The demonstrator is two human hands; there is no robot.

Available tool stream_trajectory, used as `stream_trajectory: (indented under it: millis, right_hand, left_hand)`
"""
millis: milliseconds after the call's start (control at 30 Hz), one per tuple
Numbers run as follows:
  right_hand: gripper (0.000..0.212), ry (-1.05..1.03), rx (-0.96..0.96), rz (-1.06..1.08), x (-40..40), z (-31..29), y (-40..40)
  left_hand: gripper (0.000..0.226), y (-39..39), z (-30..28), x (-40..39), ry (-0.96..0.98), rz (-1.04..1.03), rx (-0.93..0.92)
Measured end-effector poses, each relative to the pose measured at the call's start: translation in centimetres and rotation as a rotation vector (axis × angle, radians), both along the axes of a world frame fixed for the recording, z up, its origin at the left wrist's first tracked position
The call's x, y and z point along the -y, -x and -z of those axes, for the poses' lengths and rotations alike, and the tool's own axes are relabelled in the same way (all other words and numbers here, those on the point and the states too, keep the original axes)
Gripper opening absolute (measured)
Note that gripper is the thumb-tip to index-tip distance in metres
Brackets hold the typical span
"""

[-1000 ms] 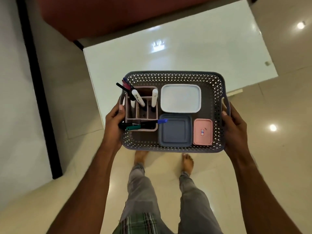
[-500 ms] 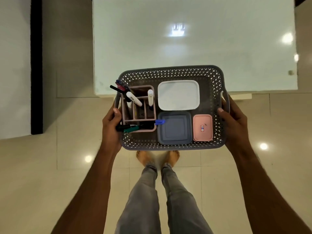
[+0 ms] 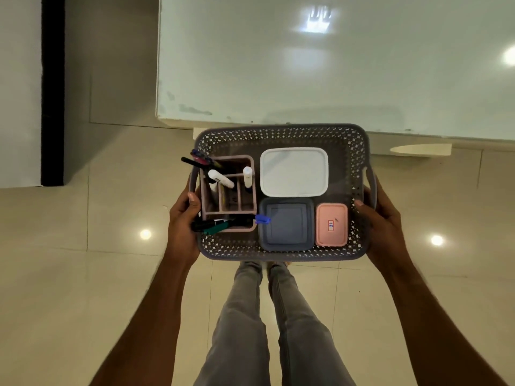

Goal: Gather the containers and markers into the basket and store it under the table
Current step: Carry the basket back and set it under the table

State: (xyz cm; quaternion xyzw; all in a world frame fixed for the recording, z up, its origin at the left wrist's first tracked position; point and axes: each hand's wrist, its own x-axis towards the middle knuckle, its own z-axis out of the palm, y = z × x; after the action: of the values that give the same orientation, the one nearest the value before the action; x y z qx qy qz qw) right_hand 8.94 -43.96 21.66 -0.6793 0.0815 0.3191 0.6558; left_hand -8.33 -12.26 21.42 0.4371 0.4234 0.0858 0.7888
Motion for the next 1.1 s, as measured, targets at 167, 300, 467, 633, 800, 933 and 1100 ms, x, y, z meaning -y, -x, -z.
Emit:
stream_trajectory:
  millis: [167, 300, 467, 633, 800, 933, 1100]
  right_hand:
    - [0.062, 0.012, -0.095, 0.007, 1.0, 4.9, 2.1]
    - [0.065, 0.029, -0.136, -0.018, 0.9, 8.5, 2.5]
    - [0.068, 0.005, -0.16, -0.058, 0.0, 13.1, 1.7]
    - [0.071, -0.027, -0.148, -0.119, -1.4, 17.2, -0.4]
    - [0.072, -0.047, -0.147, -0.127, -3.3, 19.7, -2.8]
    - [0.077, -0.045, -0.167, -0.12, -5.2, 21.6, -4.3]
    - [0.08, -0.006, -0.181, -0.087, -6.9, 24.3, -5.9]
  left_hand:
    - [0.043, 2.3, 5.4, 0.6, 0.031, 0.031, -0.122]
    - [0.037, 2.8, 9.3, 0.5, 0.051, 0.043, -0.183]
    - [0.039, 2.2, 14.0, -0.5, 0.052, 0.097, -0.248]
    - [0.041, 0.2, 17.5, -1.8, 0.005, 0.164, -0.264]
    - [0.045, -2.0, 21.1, -3.7, -0.027, 0.187, -0.261]
    - [0.043, -3.7, 23.4, -5.4, -0.015, 0.212, -0.254]
    - [0.045, -6.5, 26.0, -7.1, 0.003, 0.211, -0.294]
